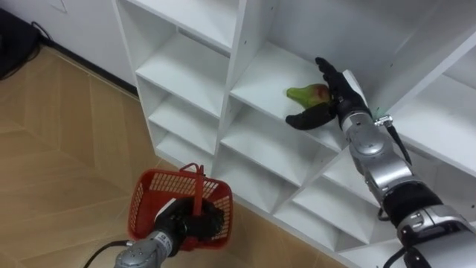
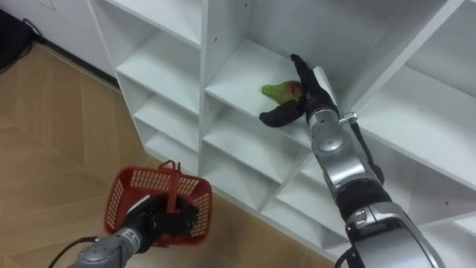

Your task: Collect fruits from the closet

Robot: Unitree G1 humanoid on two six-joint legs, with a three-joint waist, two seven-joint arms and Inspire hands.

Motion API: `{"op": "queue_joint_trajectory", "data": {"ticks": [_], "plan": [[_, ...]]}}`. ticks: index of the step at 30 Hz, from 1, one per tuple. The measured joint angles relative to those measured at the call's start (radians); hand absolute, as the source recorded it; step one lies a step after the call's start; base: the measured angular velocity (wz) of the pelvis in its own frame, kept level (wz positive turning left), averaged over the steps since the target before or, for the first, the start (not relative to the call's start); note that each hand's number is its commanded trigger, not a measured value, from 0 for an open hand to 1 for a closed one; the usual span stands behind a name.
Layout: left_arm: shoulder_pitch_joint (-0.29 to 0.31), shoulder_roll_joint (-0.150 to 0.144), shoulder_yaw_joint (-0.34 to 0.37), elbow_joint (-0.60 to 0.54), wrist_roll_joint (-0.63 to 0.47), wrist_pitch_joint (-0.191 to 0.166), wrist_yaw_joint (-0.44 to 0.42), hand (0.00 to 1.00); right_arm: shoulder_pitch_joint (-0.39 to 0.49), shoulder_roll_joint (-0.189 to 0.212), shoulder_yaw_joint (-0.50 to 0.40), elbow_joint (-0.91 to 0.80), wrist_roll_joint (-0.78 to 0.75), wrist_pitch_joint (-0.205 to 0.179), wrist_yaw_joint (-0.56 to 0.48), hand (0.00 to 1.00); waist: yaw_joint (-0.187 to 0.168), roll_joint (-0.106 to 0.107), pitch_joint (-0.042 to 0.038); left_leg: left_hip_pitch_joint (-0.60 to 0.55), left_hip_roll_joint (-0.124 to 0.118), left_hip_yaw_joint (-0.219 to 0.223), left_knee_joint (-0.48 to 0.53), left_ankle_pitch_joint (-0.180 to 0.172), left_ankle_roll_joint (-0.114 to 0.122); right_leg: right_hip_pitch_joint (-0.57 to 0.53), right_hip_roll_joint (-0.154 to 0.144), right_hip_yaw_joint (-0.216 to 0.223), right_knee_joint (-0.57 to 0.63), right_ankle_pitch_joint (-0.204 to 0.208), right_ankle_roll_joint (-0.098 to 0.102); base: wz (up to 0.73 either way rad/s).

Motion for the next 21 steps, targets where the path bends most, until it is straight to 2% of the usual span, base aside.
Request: {"op": "queue_joint_trajectory", "data": {"ticks": [12,13,14,15,16,17,18,21], "plan": [[0.000,0.005,-0.001,0.000,0.000,0.000,0.000,1.00,0.000,0.000,0.000,0.001,-0.024,0.000,0.001,0.00,0.000,0.000,0.0002,-0.001,0.000,0.002,0.000,0.000,0.000,-0.001,0.000,0.001,0.000,0.000,0.000,0.00],[0.000,0.005,-0.001,0.000,0.000,0.000,0.000,1.00,0.000,0.000,0.000,0.001,-0.025,0.000,0.001,0.06,0.000,0.000,0.0002,-0.001,0.000,0.002,0.000,0.000,0.000,-0.001,0.000,0.001,0.000,0.000,0.000,0.00],[0.000,0.005,-0.001,0.000,0.000,0.000,0.000,1.00,0.000,0.000,0.000,0.001,-0.026,0.000,0.001,0.20,0.000,0.000,0.0002,-0.001,0.000,0.002,0.000,0.000,0.000,-0.001,0.000,0.001,0.000,0.000,0.000,0.00],[0.000,0.005,-0.001,0.000,0.000,0.000,0.000,1.00,0.000,0.000,0.000,0.001,-0.027,0.000,0.001,0.59,0.000,0.000,0.0002,-0.001,0.000,0.003,0.000,0.000,0.000,-0.001,0.000,0.001,0.000,0.000,0.000,0.00],[0.000,0.005,-0.002,0.000,0.000,0.000,0.000,1.00,0.000,0.000,0.000,0.001,-0.028,0.000,0.001,0.71,0.000,0.000,0.0002,-0.001,0.000,0.003,0.000,0.000,0.000,-0.001,0.000,0.001,0.000,0.000,0.000,0.00],[0.000,0.005,-0.001,0.000,-0.001,0.000,0.000,1.00,0.000,0.000,0.000,0.002,-0.028,0.000,0.001,0.97,0.000,0.000,0.0002,0.000,0.000,0.001,0.000,0.000,0.000,-0.001,0.000,0.001,0.000,0.000,0.000,0.00],[0.000,0.006,-0.003,0.000,-0.002,0.000,0.000,1.00,0.000,0.001,0.000,0.005,-0.028,0.000,0.001,1.00,0.000,0.000,0.0003,0.000,0.000,0.001,0.000,0.000,0.000,0.000,0.000,0.001,0.000,0.000,0.000,0.00],[0.000,0.009,-0.009,0.003,-0.021,0.000,0.000,1.00,0.000,0.001,0.001,0.008,-0.042,-0.001,-0.004,1.00,0.000,0.001,0.0004,0.000,0.000,0.001,0.000,0.000,0.000,0.000,0.000,0.001,0.000,0.000,0.000,0.00]]}}
